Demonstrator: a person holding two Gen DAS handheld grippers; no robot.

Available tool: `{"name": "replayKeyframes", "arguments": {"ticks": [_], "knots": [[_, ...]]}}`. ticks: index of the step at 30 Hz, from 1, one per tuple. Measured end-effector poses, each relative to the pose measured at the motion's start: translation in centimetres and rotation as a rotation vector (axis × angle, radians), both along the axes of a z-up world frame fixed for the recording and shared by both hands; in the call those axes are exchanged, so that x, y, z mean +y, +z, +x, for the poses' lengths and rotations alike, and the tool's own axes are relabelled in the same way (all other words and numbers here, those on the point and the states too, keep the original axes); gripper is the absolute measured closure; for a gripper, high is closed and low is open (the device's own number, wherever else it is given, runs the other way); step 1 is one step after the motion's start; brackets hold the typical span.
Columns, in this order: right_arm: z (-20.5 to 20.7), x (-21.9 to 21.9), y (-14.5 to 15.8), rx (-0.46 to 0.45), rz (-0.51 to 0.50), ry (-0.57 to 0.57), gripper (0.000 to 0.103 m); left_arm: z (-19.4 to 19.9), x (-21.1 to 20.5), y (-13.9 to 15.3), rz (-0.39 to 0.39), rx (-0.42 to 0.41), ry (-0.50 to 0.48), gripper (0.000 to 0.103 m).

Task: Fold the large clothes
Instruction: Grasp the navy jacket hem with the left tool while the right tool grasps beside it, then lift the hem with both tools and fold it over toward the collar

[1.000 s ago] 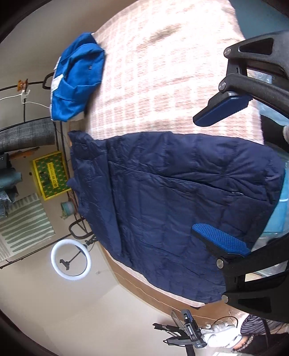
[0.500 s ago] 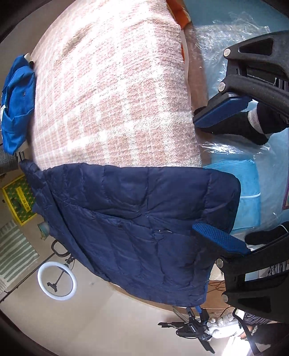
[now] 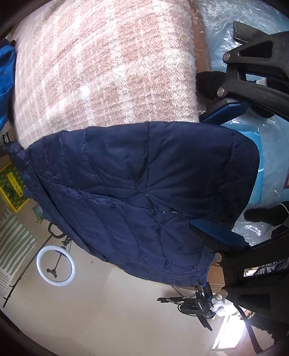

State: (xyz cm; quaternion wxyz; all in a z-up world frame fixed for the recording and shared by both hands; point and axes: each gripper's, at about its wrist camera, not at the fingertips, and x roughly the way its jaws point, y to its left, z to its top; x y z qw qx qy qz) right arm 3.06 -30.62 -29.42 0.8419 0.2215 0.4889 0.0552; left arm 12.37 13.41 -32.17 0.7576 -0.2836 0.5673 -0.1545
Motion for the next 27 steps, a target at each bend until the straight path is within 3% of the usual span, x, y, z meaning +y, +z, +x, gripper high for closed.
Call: {"name": "replayKeyframes", "arguments": {"ticks": [1, 5, 9, 11, 14, 16, 18, 21, 24, 27], "knots": [[0.0, 0.0, -0.2, 0.003, 0.021, 0.006, 0.025, 0.0, -0.1, 0.3, 0.006, -0.011, -0.007, 0.047], [-0.7, -0.4, -0.3, 0.012, 0.077, 0.032, 0.035, -0.1, 0.3, 1.0, 0.0, -0.027, -0.003, 0.076], [-1.5, -0.4, -0.1, 0.014, 0.098, 0.073, 0.042, -0.3, 0.6, 1.7, -0.006, -0.05, -0.003, 0.089], [-1.6, 0.1, -0.1, 0.015, 0.081, 0.097, 0.044, -0.4, 0.6, 2.3, 0.004, -0.07, -0.009, 0.089], [-1.3, 0.9, -0.4, 0.029, 0.058, 0.131, 0.062, -0.4, 0.7, 2.4, 0.004, -0.071, -0.007, 0.089], [-1.3, 1.2, -0.3, 0.028, 0.041, 0.137, 0.065, -0.5, 0.9, 2.0, -0.004, -0.064, -0.002, 0.089], [-1.2, 1.3, -0.1, 0.024, 0.047, 0.136, 0.079, -0.6, 0.8, 2.0, 0.014, -0.069, 0.004, 0.092], [-1.4, 1.2, 0.7, 0.009, 0.053, 0.139, 0.092, -1.0, 0.6, 3.0, 0.02, -0.097, 0.001, 0.094], [-1.9, 1.1, 2.2, -0.038, 0.09, 0.135, 0.096, -1.0, 0.6, 4.6, 0.004, -0.134, 0.021, 0.095], [-2.1, 1.0, 4.5, -0.108, 0.12, 0.123, 0.098, -0.6, 1.0, 6.5, -0.064, -0.167, 0.046, 0.096]]}}
